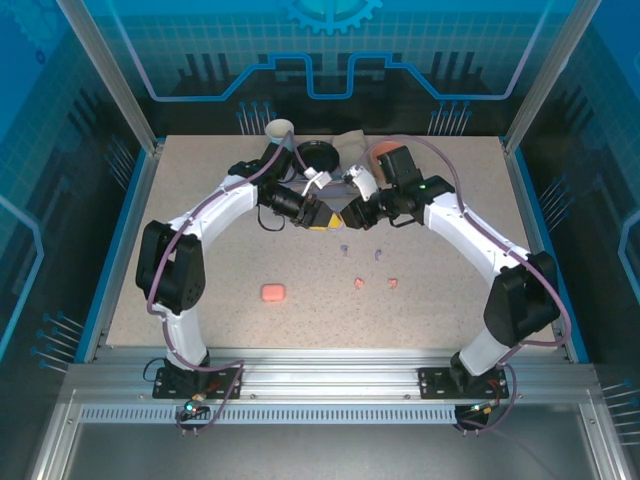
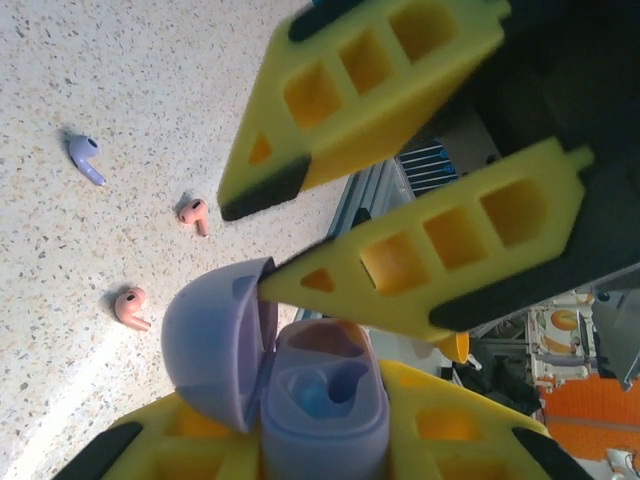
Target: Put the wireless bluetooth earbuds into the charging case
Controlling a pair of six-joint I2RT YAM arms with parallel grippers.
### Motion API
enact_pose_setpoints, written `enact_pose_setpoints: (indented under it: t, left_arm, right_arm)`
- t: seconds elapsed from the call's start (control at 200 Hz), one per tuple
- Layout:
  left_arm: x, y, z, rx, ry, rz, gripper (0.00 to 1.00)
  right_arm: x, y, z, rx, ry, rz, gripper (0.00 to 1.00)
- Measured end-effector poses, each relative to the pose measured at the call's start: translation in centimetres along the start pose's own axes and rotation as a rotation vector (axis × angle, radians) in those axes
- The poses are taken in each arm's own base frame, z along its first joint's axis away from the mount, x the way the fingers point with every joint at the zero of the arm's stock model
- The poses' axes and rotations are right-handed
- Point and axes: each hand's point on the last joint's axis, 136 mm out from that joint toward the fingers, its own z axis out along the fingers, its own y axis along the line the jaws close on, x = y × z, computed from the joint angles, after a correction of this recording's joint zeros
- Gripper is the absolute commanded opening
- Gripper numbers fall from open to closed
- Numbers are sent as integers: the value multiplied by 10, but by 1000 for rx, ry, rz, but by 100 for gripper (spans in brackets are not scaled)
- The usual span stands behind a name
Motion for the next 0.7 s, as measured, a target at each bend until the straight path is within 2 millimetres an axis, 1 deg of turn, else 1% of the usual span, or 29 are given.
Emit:
enact_pose_setpoints:
  t: [0.045,0.07,0.135,0.18,0.25,0.325,0.385,0.46,0.54,0.64,0.7]
  left_arm:
    - [1,3,0,-14,-4,4,0]
    - [2,5,0,-22,-6,4,0]
    - [5,11,0,-60,-19,4,0]
    - [6,16,-1,-93,-34,8,0]
    - [8,22,-5,-150,-74,23,0]
    - [8,26,-11,-215,-147,78,0]
    - [12,29,-18,-275,-218,130,0]
    - [13,33,-28,-361,-334,226,0]
    - [14,37,-39,-443,-464,327,0]
    - [15,42,-50,-514,-607,413,0]
    - [15,45,-56,-541,-677,447,0]
  right_arm:
    - [-2,-6,-3,13,-13,39,53]
    - [-4,-11,-6,23,-24,52,56]
    - [-10,-24,-18,53,-61,119,57]
    - [-14,-36,-33,80,-98,175,59]
    - [-19,-50,-58,120,-157,254,59]
    - [-20,-57,-78,160,-199,322,60]
    - [-19,-54,-86,175,-214,361,60]
    - [-12,-52,-87,198,-199,421,60]
    - [1,-54,-81,238,-162,486,60]
    - [20,-54,-64,289,-84,551,60]
    - [32,-54,-49,322,-25,570,61]
